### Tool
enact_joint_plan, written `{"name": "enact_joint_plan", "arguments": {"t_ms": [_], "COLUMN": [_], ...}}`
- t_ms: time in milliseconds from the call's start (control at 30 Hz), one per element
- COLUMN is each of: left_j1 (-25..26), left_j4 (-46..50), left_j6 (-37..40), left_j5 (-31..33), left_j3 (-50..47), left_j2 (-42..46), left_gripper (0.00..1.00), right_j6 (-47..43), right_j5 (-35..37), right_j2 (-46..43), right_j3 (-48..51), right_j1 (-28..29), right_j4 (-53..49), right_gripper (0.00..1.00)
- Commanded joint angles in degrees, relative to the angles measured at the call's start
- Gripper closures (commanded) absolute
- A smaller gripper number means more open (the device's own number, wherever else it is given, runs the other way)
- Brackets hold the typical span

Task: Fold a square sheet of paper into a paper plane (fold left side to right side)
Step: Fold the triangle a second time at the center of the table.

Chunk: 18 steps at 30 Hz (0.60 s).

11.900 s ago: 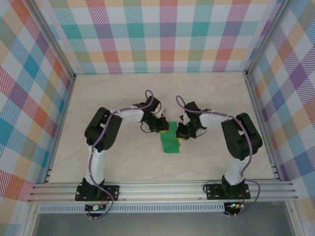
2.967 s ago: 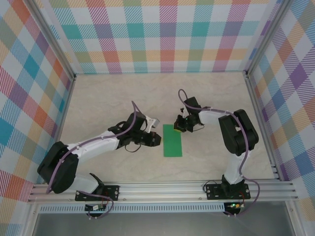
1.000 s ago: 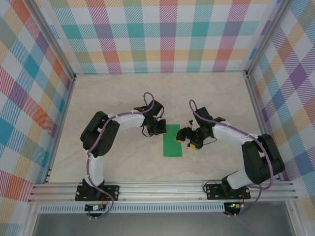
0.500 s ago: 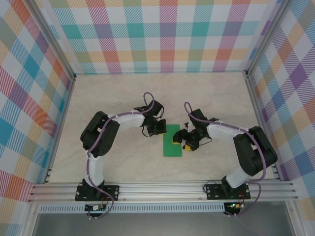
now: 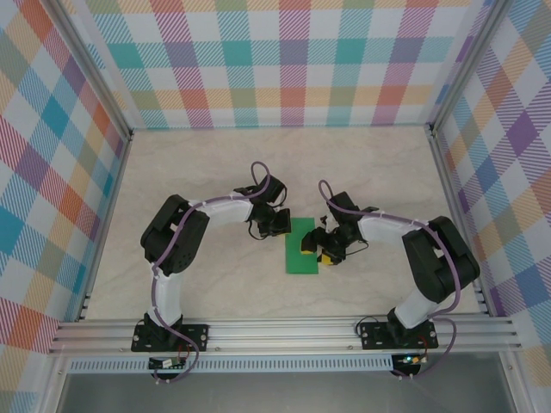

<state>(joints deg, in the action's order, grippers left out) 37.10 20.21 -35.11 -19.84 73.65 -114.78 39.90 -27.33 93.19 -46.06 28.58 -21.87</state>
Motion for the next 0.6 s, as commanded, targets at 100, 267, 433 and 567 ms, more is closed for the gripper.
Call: {"name": "enact_joint_plan", "arguments": {"t_ms": [100, 267, 433, 567], "left_j1": [0.16, 0.16, 0.16, 0.16], "left_j4": [1.28, 1.47, 1.54, 1.54], "left_j6": [0.95, 1.10, 1.26, 1.23], "left_j5": [0.86, 0.94, 0.85, 0.81], "left_j3": [-1.32, -1.40, -1.29, -1.22], "left_j2": [-0.18, -0.08, -0.18, -0.27], "left_gripper": [0.95, 0.95, 0.95, 0.96], "right_j6": [-0.66, -1.81, -2.61, -2.29], "right_j5": [0.25, 3.90, 4.62, 2.75], "right_j2": [0.42, -0.41, -0.66, 0.39], "right_j3": [-2.15, -2.45, -3.14, -3.16], "right_j1": [0.47, 0.43, 0.48, 0.43], "right_j4": [0.29, -2.23, -2.86, -1.23], "right_gripper": [0.36, 0.35, 0.33, 0.33]}}
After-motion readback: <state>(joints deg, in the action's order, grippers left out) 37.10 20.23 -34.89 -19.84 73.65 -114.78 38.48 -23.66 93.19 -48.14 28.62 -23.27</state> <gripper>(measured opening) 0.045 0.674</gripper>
